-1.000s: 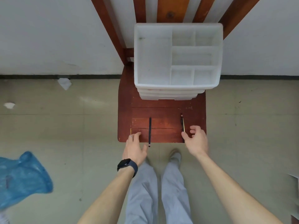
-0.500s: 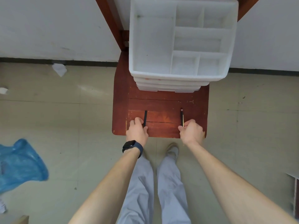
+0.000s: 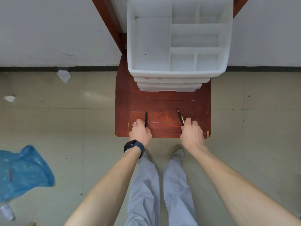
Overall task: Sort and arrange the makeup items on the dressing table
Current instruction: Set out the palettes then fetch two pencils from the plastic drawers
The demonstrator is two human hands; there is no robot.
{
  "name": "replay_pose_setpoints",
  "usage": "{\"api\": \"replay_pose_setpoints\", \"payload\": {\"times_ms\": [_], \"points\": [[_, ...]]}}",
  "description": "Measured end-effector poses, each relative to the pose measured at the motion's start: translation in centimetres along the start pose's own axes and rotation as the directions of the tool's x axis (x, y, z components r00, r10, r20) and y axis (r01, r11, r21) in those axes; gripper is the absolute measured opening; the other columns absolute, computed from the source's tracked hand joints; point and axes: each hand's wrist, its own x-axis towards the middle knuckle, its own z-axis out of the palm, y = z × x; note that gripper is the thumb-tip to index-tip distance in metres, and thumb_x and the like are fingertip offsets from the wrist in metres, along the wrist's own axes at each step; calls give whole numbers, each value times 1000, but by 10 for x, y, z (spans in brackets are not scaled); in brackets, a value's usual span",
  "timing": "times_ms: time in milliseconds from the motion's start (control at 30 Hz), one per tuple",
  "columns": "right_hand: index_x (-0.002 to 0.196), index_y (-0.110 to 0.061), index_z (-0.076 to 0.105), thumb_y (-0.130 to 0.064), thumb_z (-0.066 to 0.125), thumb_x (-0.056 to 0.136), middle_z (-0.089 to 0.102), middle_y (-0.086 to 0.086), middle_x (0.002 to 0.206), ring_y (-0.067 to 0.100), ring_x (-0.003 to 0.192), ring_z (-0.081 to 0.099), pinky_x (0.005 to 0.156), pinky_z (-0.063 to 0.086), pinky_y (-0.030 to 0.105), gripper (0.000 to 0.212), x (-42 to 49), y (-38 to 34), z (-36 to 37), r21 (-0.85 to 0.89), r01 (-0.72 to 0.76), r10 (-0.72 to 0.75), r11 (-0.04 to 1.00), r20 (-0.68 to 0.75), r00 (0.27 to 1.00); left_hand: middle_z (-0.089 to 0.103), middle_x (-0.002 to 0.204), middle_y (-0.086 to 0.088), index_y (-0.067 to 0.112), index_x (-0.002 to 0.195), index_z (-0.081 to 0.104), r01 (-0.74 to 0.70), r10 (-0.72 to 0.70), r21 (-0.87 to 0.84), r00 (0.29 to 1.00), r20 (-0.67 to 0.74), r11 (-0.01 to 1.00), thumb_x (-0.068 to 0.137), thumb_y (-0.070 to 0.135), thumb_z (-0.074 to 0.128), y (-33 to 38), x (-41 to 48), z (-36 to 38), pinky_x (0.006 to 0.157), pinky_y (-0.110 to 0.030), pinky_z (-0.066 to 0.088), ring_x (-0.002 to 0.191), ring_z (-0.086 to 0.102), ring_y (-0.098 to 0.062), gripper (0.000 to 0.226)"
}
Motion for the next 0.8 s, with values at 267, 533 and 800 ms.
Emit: {"api": "replay_pose_setpoints", "payload": {"times_ms": [267,533,800], "points": [[120,-10,67,-16,58,99,70,5,93,28,99,63,82,42,27,24,-31,20,-18,445,-144,65,884,188,980,60,100,-1,14,129,46,50,-35,-149,995,97,988,100,19,49,0,-26,-15,78,-31,46,91,55,-24,30],[94,-29,73,-19,70,88,73,-8,81,16,88,65,68,30,-6,12,-158,92,-134,582,-161,98,797,139,985,66,103,-1,27,130,53,-87,99,-84,983,158,993,97,17,50,79,-125,-76,65,-25,43,76,56,-20,35],[94,-31,76,-21,72,88,75,-3,77,22,80,65,84,55,31,12,-324,181,-232,852,-128,436,508,-126,891,72,102,5,17,119,67,-535,547,-124,792,271,836,92,18,63,217,-264,-119,80,-15,51,92,67,-11,28]]}}
